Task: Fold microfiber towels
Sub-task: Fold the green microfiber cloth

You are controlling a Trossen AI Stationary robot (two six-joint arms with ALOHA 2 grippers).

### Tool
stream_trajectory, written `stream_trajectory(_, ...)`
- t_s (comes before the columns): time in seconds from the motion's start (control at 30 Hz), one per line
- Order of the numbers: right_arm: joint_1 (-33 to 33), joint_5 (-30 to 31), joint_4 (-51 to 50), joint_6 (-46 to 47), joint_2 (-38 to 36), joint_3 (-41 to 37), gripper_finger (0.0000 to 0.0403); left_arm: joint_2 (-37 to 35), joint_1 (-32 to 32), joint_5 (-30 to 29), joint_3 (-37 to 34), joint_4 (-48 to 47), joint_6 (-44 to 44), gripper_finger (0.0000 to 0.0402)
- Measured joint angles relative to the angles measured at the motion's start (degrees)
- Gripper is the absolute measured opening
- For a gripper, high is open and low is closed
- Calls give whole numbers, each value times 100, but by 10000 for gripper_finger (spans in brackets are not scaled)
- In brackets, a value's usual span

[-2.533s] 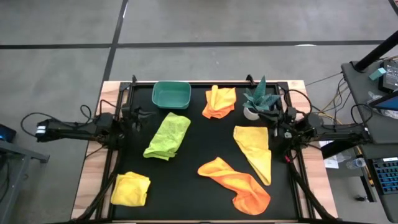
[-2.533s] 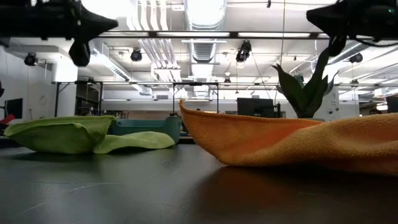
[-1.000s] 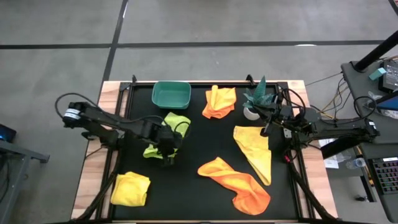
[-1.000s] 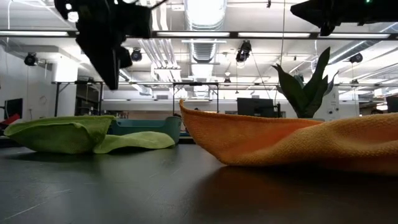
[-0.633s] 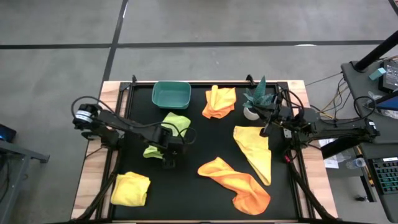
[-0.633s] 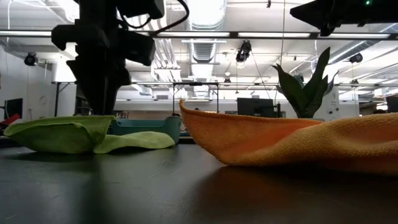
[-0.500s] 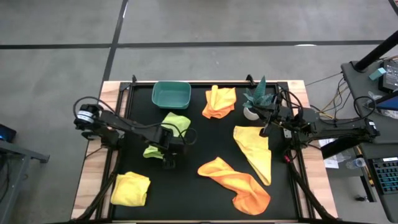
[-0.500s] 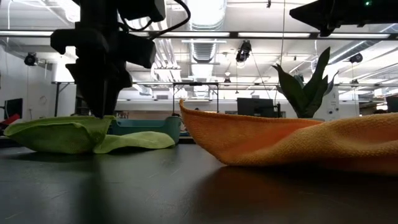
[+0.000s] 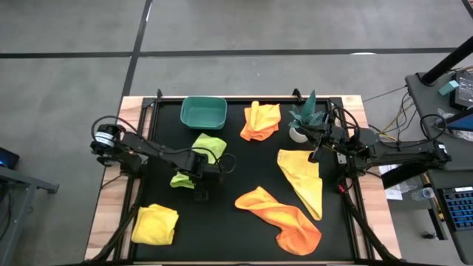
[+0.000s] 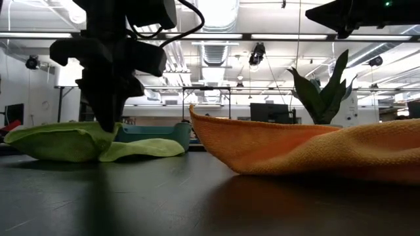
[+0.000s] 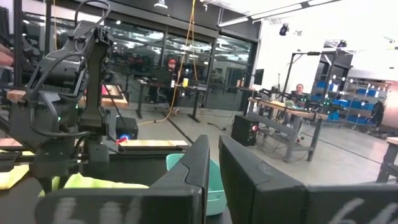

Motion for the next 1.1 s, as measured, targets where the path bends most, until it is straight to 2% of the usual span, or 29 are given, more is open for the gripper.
stream_trajectory(0.23, 0, -3, 5, 127, 137, 0, 28, -363, 8, -70, 186, -55, 451, 1)
stream_trajectory(0.43, 0, -86, 256, 27, 640, 45, 40, -1317, 13, -909, 387, -40, 597, 0)
stream_trajectory(0.53, 0, -506, 471, 35, 995, 251, 58, -1835, 13, -1310, 402, 39, 583, 0)
stream_trajectory(0.67, 15, -957, 441, 132, 1663, 668, 94, -2399, 9, -1515, 402, 144, 582, 0)
stream_trajectory(0.9, 15, -975, 431, 174, 3261, 1561, 151, -2954, -9, -1521, 396, 202, 775, 0)
stream_trajectory(1.1, 13, -975, 479, 103, 4764, 2469, 182, -3143, -43, -1518, 393, 195, 890, 0)
